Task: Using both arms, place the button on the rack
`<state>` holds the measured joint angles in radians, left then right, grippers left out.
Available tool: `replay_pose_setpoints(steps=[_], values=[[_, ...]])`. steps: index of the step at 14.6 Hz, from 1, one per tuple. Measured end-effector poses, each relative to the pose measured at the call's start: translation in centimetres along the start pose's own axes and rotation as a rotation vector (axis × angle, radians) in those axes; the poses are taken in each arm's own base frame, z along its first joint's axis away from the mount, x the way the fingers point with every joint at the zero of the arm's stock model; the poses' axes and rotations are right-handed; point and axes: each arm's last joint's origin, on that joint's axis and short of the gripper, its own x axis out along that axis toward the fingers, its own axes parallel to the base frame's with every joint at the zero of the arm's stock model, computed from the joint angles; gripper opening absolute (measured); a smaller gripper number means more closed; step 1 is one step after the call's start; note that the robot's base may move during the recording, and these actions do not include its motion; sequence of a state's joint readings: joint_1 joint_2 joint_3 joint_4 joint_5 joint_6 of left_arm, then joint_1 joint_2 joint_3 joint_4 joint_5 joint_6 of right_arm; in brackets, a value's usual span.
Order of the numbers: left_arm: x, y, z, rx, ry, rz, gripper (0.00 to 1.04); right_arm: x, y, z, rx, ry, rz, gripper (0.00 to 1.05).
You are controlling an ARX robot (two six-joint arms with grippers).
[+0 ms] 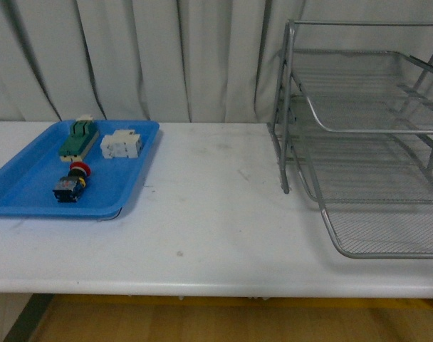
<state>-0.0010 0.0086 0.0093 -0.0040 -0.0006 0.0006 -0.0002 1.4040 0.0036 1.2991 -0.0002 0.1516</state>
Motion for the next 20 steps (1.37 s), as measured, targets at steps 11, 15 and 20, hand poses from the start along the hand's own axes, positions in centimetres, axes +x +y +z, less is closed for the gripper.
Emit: replay_pose_setpoints(steps=[11,15,20], values=[[0.0,0.0,0.0,0.0,0.0,0.0,0.98,-2.2,0.5,3.3,-0.141,-0.135,0.011,0.02],[0.0,0.0,0.0,0.0,0.0,0.0,0.98,-4.2,0.6,4.1,-0.145,-0.138,0.011,0.02],[0.0,0.0,0.0,0.0,0.0,0.0,0.98,-5.9,0.6,4.1,-0.145,-0.111,0.009,0.02]])
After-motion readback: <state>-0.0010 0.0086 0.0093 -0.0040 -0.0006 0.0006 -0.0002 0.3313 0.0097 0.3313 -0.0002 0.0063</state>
